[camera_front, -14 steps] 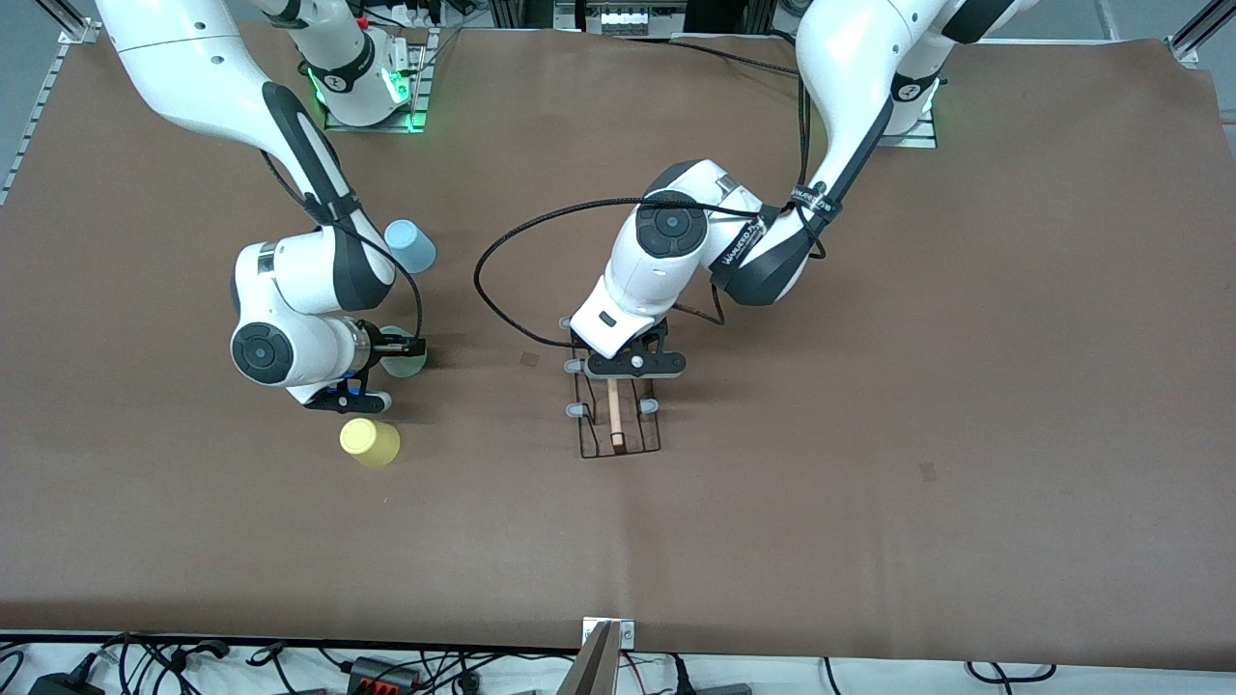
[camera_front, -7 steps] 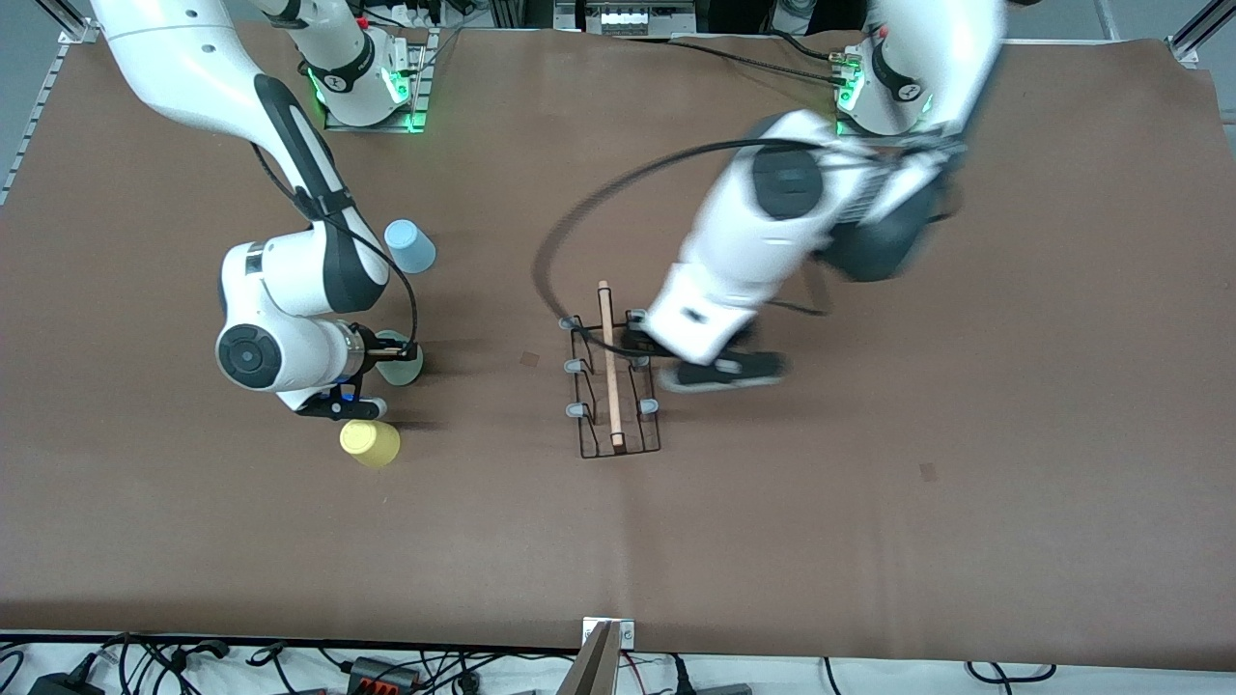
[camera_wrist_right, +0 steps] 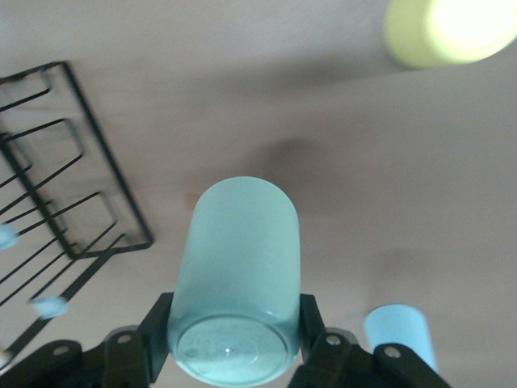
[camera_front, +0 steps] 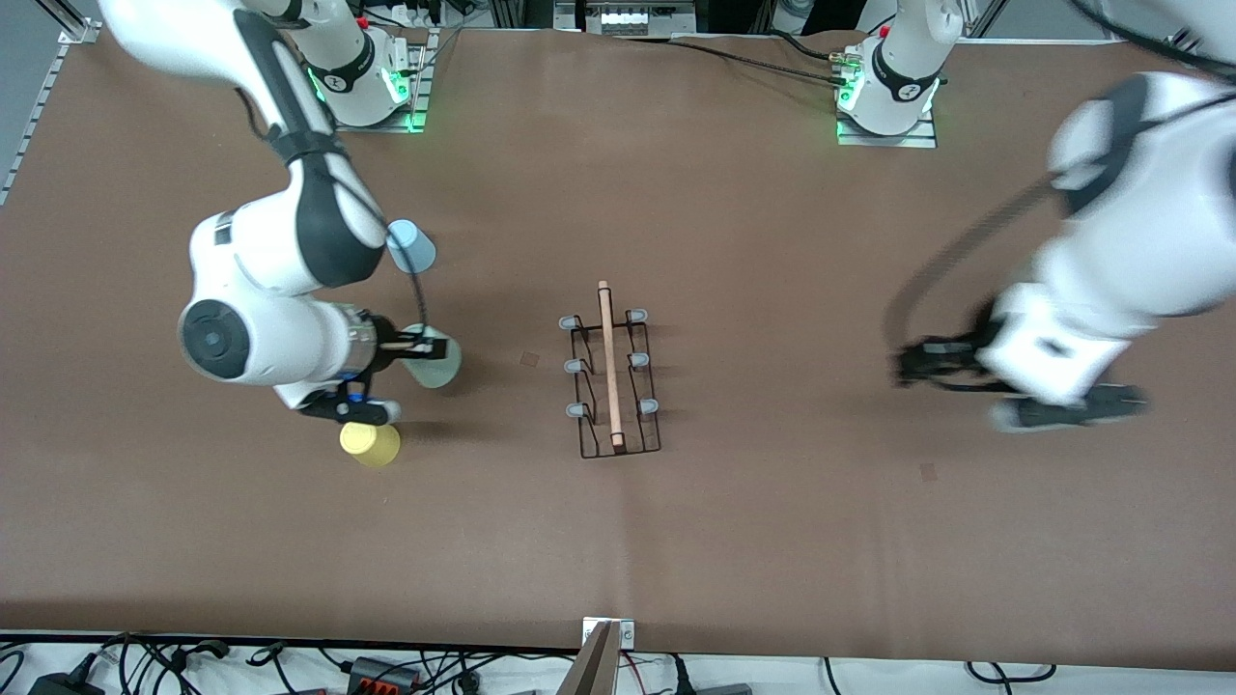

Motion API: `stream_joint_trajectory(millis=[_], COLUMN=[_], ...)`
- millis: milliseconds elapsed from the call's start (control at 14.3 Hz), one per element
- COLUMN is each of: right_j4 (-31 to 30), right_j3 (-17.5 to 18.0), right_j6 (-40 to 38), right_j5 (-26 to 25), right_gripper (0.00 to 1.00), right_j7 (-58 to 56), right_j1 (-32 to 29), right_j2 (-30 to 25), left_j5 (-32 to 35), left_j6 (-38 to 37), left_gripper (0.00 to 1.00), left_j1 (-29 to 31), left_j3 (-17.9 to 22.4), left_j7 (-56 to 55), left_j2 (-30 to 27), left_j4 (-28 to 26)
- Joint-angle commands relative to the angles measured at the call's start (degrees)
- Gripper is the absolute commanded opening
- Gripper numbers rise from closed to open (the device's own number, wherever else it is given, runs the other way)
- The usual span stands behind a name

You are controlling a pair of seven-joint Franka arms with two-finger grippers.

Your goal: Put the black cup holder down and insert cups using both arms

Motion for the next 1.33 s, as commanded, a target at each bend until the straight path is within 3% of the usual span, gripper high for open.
stream_joint_trajectory(millis=[0, 210, 978, 1188, 1258], right_j4=[4.0, 5.8, 6.3, 6.2, 6.2], right_j3=[-0.4, -0.4, -0.4, -0.4, -0.4], right_j6=[-0.9, 0.1, 4.0, 4.8, 5.3], right_j5=[1.0, 0.8, 3.4, 3.2, 3.2], right_gripper=[0.28, 0.28, 0.28, 0.28, 0.28], right_j7=[6.6, 14.2, 19.9, 20.1, 20.1], right_j1=[4.9, 10.0, 15.5, 15.7, 15.9], right_j2=[0.7, 1.2, 5.5, 7.2, 7.9], left_j5=[-0.4, -0.4, -0.2, -0.4, -0.4], left_j6=[-1.8, -6.4, -6.1, -5.4, -4.0], left_gripper=[1.00, 1.00, 1.00, 1.00, 1.00], left_j1=[4.6, 8.0, 13.6, 12.2, 11.6], left_j3=[-0.8, -0.6, -0.4, 0.8, 1.0], left_j7=[7.2, 8.8, 10.8, 10.7, 10.6], left_j2=[-3.2, -4.4, -5.8, -11.8, -15.2], left_j4=[-1.7, -2.1, -1.9, -8.0, -13.0])
